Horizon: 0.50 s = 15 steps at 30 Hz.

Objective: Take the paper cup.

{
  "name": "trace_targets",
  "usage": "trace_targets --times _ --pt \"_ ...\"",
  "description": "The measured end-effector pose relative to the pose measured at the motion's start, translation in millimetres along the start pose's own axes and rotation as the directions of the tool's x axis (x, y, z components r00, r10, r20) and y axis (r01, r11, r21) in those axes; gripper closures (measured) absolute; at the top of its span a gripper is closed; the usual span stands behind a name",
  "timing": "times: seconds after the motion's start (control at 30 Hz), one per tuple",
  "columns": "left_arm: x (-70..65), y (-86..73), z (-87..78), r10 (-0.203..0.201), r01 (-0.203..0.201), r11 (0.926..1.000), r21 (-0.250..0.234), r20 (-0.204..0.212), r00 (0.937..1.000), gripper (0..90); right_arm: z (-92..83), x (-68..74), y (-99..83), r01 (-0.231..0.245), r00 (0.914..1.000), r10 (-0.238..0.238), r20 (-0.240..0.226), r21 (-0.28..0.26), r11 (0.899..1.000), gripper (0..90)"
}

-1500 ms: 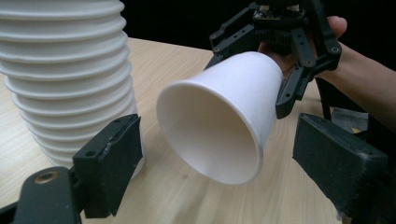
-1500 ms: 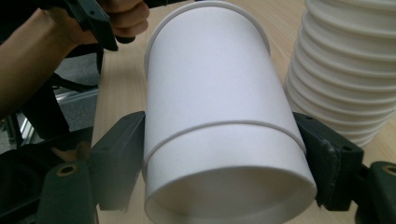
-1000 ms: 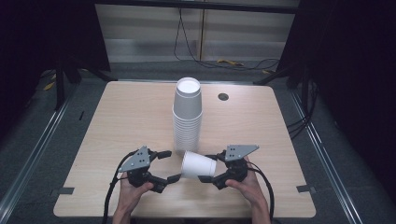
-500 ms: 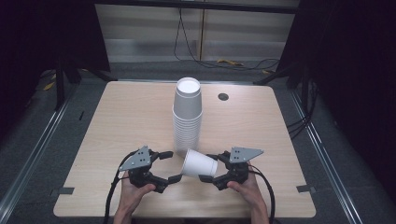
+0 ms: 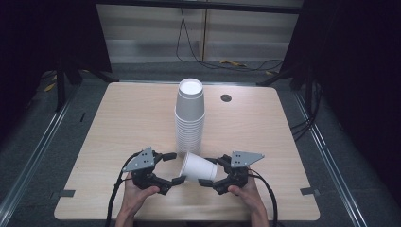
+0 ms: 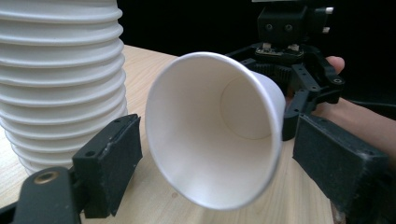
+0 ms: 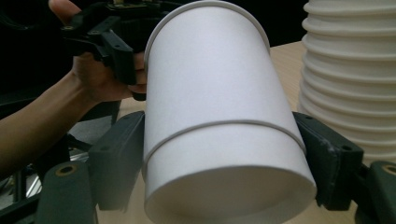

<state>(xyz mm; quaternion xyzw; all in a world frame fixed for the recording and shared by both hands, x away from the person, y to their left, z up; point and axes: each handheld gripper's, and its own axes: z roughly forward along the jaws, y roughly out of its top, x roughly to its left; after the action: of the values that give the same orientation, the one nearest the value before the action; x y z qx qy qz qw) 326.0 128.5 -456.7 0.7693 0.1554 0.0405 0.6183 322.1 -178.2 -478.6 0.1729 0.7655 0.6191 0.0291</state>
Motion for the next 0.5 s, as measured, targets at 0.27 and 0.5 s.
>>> trace_targets --times 0.27,0.5 --pt "3.2 -0.9 6.5 0.004 -0.004 1.0 -0.002 0.02 0.9998 11.2 0.8 0.5 0.2 -0.008 0.9994 0.007 -0.034 -0.023 1.0 23.4" --pt "7.8 -2.2 16.6 -0.023 0.024 0.9996 -0.012 0.072 0.9971 1.6 1.9 2.4 1.4 -0.001 0.9985 -0.001 -0.054 -0.025 1.0 23.5"
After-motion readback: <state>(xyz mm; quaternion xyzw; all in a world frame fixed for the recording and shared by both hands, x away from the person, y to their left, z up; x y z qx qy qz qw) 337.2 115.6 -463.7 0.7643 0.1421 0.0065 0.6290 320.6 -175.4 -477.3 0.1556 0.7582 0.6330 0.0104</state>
